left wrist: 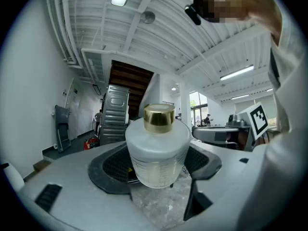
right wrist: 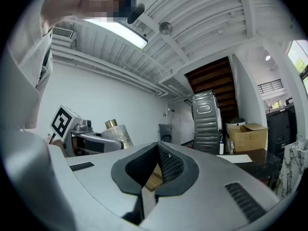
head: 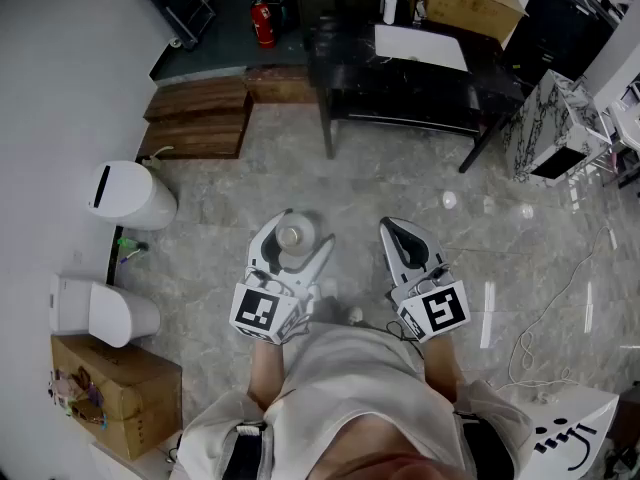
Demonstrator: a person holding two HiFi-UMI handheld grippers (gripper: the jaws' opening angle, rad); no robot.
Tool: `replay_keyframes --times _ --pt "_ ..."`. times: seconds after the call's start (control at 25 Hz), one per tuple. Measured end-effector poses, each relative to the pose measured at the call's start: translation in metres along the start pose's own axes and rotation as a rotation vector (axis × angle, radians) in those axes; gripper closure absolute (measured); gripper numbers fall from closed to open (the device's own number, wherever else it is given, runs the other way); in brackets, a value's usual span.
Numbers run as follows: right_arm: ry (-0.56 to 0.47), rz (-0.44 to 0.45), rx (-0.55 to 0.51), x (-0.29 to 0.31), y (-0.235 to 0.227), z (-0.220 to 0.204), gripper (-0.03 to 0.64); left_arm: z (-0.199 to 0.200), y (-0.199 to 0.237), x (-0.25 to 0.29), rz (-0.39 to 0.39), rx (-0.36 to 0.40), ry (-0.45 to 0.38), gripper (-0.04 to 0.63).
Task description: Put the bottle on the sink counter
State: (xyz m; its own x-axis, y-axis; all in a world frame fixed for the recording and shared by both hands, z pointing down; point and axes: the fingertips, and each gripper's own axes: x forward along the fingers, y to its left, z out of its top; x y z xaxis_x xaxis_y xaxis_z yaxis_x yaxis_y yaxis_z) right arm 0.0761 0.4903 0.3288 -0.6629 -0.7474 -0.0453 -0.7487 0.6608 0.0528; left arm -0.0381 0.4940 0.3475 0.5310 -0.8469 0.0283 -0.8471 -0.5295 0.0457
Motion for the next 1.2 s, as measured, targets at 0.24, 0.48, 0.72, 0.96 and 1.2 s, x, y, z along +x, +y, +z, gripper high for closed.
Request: replay_keyframes --times 0.24,0.48,0.72,0.96,1.2 --pt "-0.015 0.016 0.026 -0.007 -0.006 -0.002 0.620 -0.002 -0.012 0.007 0.007 0.009 0.006 0.268" --pt "-0.023 0.026 0.032 -0.001 -0.013 -0.001 0.620 0.000 -0.010 0.015 0.021 0.018 0.015 0.268" --pt "-0.020 0.027 0.032 0.013 -0.023 -0.002 0.620 0.000 -0.001 0.028 0.015 0.033 0.021 0.268" --pt "-0.002 0.027 0.033 0.044 -0.033 -0.010 0.620 -0.001 0.021 0.049 0.002 0.026 0.019 0.268" --pt "0.018 0.012 0.025 0.087 -0.049 -0.016 0.620 0.000 0.061 0.077 -0.007 0.010 0.021 0.268"
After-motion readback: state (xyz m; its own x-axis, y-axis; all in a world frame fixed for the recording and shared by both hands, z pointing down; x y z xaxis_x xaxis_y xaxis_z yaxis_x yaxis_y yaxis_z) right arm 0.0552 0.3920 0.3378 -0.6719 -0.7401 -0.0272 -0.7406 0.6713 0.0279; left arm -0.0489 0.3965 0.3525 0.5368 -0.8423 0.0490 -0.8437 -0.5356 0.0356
